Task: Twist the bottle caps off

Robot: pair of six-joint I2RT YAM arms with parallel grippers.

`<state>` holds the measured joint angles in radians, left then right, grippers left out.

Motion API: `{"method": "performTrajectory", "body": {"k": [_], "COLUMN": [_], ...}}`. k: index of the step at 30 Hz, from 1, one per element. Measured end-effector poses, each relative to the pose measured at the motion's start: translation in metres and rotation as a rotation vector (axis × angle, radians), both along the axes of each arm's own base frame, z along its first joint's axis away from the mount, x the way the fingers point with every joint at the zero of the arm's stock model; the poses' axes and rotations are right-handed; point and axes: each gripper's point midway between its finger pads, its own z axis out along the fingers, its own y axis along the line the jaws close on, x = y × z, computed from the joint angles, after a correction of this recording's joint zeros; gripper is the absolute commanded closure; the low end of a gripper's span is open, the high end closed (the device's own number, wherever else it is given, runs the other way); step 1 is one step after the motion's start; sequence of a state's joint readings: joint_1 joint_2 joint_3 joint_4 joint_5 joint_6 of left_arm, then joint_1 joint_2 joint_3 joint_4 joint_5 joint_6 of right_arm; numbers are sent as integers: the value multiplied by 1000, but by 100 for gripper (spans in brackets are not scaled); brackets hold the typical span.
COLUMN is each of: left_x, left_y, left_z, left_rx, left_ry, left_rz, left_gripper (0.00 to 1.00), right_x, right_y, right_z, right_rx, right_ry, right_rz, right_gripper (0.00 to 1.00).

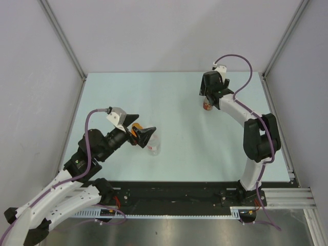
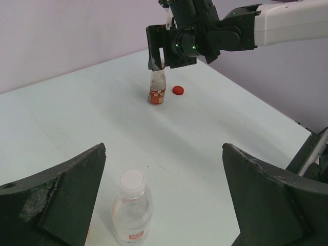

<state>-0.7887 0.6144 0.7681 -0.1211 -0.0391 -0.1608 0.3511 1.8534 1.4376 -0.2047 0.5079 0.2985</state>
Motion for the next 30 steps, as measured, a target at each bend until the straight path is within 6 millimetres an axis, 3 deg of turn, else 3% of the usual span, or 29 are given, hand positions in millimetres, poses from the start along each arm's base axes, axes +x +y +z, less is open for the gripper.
{"method": "performTrajectory", "body": {"k": [7, 10, 13, 17, 20, 22, 24, 26, 30], "left_x": [-1, -1, -1, 7, 21, 29, 34, 35, 29], "left_y": [0, 1, 1, 11, 33, 48, 66, 87, 115], "left_z": [1, 2, 2, 2, -3, -6, -10, -17, -27], "left_rx": [-8, -10, -10, -21, -14, -7, -15, -28, -66], "left_ry": [3, 0, 1, 14, 51, 79, 112, 147, 189], "left_rz": [-1, 0, 3, 79, 230, 326, 423, 522, 636], "left_gripper": [0, 0, 0, 0, 0, 5, 12, 12, 11], "right_x": [-7, -15, -30, -66, -111, -149, -189, -224, -256], "right_y": [6, 16, 32, 67, 119, 156, 192, 218, 246], "right_z": [13, 39, 78, 133, 170, 184, 190, 186, 169], "right_rx": [16, 39, 70, 146, 208, 249, 292, 320, 306], "right_ry": [-14, -60, -128, -214, -269, -282, -277, -250, -203], "right_rz": [7, 28, 66, 173, 369, 512, 667, 790, 897], "right_gripper": [18, 16, 16, 16, 16, 16, 16, 16, 17]}}
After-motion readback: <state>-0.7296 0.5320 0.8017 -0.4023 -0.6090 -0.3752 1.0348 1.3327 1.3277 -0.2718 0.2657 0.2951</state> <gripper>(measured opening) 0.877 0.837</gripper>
